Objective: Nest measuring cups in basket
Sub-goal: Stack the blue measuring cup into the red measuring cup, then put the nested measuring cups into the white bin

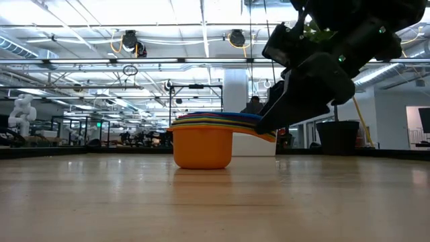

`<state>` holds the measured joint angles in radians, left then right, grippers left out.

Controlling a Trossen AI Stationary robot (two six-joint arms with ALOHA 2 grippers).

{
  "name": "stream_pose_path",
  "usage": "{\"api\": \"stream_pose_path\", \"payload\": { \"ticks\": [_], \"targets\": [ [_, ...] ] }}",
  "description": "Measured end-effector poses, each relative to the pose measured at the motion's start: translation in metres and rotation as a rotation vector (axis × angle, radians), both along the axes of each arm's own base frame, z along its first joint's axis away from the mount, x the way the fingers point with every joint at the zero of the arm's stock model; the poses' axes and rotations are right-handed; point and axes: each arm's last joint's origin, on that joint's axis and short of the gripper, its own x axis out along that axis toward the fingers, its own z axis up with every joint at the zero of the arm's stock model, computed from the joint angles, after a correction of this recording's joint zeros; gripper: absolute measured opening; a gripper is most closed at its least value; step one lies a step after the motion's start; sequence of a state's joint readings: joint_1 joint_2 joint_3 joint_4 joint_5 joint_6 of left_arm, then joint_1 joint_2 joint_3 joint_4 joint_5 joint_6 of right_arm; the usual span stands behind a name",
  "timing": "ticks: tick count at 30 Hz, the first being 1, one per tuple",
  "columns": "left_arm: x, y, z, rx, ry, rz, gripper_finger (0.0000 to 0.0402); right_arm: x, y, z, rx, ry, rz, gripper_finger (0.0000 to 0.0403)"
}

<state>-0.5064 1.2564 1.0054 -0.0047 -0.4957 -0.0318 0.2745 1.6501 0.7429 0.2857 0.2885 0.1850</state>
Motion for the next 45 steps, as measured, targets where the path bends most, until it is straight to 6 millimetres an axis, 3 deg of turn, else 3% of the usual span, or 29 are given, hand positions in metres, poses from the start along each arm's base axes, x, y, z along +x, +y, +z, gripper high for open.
{"api": "stream_pose_path", "payload": {
  "ticks": [6, 16, 24, 31, 45],
  "targets": [
    [0.0, 0.0, -0.0001, -0.013, 0.001, 0.003, 0.0175, -0.0001, 0.0016, -0.0003, 0.036, 0.01, 0.044, 0.0361],
    [0.0, 0.0, -0.0001, -0.015, 0.001, 0.004, 0.0175, -0.0001, 0.0017, -0.0002, 0.027, 0.011, 0.056, 0.0227],
    [-0.0005, 0.0003, -0.0022, -0.006, 0.021, 0.005, 0.0175, -0.0001, 0.0016, -0.0002, 0.022, 0.01, 0.056, 0.0174],
    [-0.0005, 0.0003, -0.0021, -0.007, 0.02, 0.005, 0.0175, -0.0001, 0.0016, -0.0002, 0.022, 0.01, 0.055, 0.0167],
    [-0.0005, 0.0003, -0.0019, -0.027, 0.018, 0.01, 0.0175, -0.0007, 0.0013, 0.0011, 0.022, 0.01, 0.052, 0.0227]
  ]
}}
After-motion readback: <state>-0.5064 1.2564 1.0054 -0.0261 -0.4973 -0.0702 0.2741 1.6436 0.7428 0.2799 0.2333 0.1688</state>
